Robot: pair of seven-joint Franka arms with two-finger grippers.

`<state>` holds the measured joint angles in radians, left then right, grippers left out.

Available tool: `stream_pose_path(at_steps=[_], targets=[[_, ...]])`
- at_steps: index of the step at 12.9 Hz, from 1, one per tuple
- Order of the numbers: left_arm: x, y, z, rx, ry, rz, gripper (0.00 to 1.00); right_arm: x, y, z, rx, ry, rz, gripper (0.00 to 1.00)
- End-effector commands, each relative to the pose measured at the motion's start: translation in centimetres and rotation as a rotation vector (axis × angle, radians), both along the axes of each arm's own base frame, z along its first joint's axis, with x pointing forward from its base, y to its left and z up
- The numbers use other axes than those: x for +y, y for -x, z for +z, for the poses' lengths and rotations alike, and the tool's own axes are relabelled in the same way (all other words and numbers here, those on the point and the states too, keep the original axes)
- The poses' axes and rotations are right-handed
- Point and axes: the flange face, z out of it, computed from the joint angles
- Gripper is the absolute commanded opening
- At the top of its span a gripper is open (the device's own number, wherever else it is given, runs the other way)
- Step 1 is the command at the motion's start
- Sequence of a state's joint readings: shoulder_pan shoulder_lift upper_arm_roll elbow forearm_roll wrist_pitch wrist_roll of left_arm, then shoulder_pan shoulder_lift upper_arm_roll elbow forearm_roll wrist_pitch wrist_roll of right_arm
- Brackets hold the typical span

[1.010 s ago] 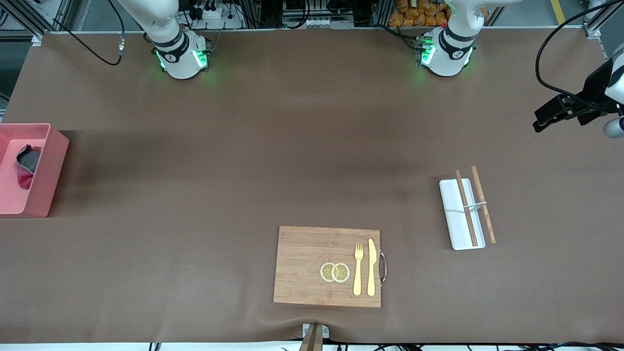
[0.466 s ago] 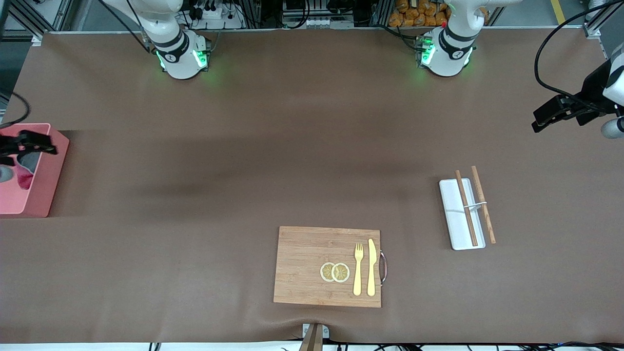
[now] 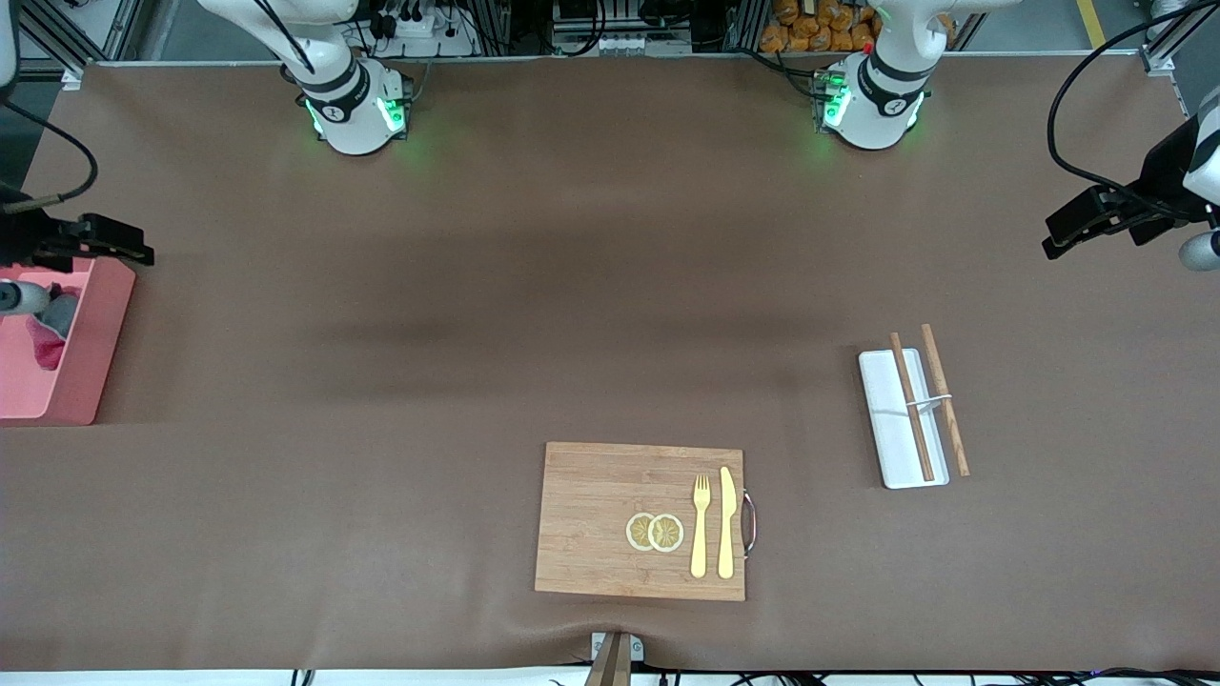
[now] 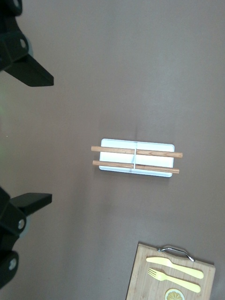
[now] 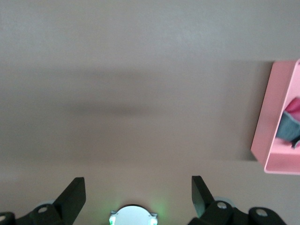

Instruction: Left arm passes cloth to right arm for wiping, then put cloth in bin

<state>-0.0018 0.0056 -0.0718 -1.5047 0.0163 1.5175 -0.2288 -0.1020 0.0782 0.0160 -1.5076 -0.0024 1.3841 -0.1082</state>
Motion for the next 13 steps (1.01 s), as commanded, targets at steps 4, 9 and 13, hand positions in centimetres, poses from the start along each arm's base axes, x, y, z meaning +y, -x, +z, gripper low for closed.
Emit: stream_pose_path(at_steps=[4,9,13], targets=[[-0.4,0.4,0.6,0.003,-0.018,-0.022,1.00,-0.2,3.0,2.7,-0.064,-0.028,-0.168,1.00],[-0.6,0.7,0.5,0.026,-0.020,-0.024,1.00,-0.1,2.7,4.3,-0.106,-0.028,-0.159,1.00],[-0.7,0.7,0.5,0.026,-0.018,-0.026,1.00,-0.2,2.5,4.4,-0.113,-0.019,-0.156,1.00]])
